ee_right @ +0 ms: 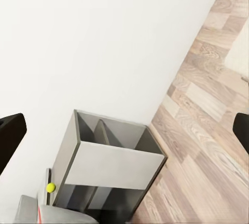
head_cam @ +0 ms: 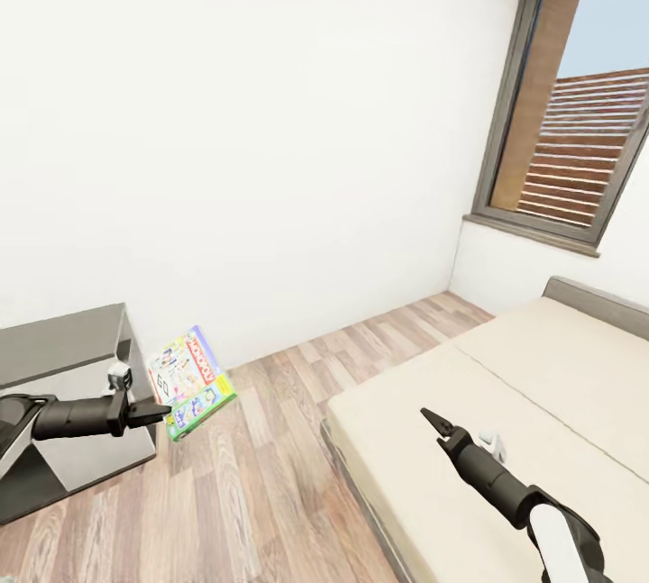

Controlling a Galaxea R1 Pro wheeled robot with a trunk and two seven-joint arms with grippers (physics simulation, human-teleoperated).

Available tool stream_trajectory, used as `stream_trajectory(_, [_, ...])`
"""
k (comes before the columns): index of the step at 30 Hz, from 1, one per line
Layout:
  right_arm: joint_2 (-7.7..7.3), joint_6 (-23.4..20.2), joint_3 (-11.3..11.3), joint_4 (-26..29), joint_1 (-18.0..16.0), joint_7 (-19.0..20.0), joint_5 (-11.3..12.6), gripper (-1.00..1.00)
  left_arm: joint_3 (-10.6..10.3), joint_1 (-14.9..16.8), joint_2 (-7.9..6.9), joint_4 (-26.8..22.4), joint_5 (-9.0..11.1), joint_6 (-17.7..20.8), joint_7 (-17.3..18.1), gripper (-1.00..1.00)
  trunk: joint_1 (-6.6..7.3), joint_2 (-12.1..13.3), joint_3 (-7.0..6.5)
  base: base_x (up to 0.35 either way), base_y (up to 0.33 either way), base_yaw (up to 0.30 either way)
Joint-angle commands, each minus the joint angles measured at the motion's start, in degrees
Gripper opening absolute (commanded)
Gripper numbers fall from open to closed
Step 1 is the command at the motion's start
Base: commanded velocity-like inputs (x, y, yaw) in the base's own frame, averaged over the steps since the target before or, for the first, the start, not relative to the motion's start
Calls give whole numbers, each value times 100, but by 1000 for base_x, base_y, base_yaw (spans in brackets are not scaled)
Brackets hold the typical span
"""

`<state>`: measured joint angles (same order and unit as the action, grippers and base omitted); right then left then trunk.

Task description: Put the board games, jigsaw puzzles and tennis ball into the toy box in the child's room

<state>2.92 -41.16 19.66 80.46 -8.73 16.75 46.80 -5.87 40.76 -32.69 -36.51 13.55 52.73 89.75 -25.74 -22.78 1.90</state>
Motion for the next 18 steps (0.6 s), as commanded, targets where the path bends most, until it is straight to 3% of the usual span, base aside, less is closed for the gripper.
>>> stream_trajectory(1, [6, -42, 20, 4, -6, 21, -1, 100, -29, 11, -4, 4, 25, 59, 25, -100, -4, -14, 14, 53, 0, 290])
stream_trajectory(12, [7, -42, 20, 4, -6, 20, -1, 100, -29, 11, 13, 4, 20, 56, 25, -100, -4, -14, 14, 123, 4, 290])
stream_trajectory(18, [12, -42, 20, 4, -6, 18, 3, 100, -29, 11, 15, 4, 21, 53, 25, -100, -4, -14, 14, 209, 110, 290])
